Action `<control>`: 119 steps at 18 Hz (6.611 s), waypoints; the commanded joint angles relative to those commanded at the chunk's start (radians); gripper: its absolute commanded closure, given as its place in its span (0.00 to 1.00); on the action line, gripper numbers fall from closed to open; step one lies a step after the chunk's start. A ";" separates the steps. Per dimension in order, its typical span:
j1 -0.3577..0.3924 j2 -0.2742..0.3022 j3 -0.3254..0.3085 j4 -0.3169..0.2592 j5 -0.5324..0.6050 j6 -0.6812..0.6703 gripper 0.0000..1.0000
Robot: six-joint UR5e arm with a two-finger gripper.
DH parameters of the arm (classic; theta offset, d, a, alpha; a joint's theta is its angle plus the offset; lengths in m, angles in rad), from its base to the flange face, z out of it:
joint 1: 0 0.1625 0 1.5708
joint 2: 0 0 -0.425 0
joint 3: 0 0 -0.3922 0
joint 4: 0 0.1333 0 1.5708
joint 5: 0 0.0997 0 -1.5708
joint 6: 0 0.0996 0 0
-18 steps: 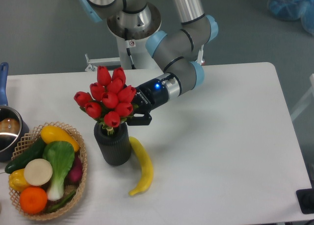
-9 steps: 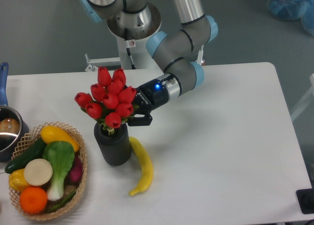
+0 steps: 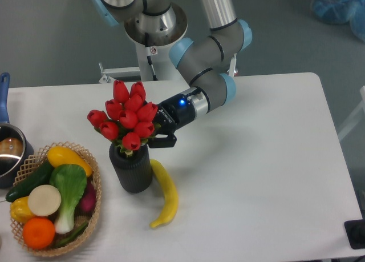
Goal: Insert the flowers into the vase
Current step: 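Push the tulip bunch further down into the vase, then open the gripper to release the tulips and pull back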
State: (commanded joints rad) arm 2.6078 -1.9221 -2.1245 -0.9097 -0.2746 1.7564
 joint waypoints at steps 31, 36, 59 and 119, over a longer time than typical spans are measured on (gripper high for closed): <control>-0.002 -0.029 -0.003 0.000 0.009 0.038 0.63; 0.000 -0.035 -0.002 0.000 0.021 0.038 0.63; 0.017 -0.037 -0.009 -0.002 0.060 0.041 0.54; 0.106 0.130 0.118 0.003 0.489 -0.161 0.00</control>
State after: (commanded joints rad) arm 2.7136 -1.7917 -2.0064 -0.9066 0.2147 1.5953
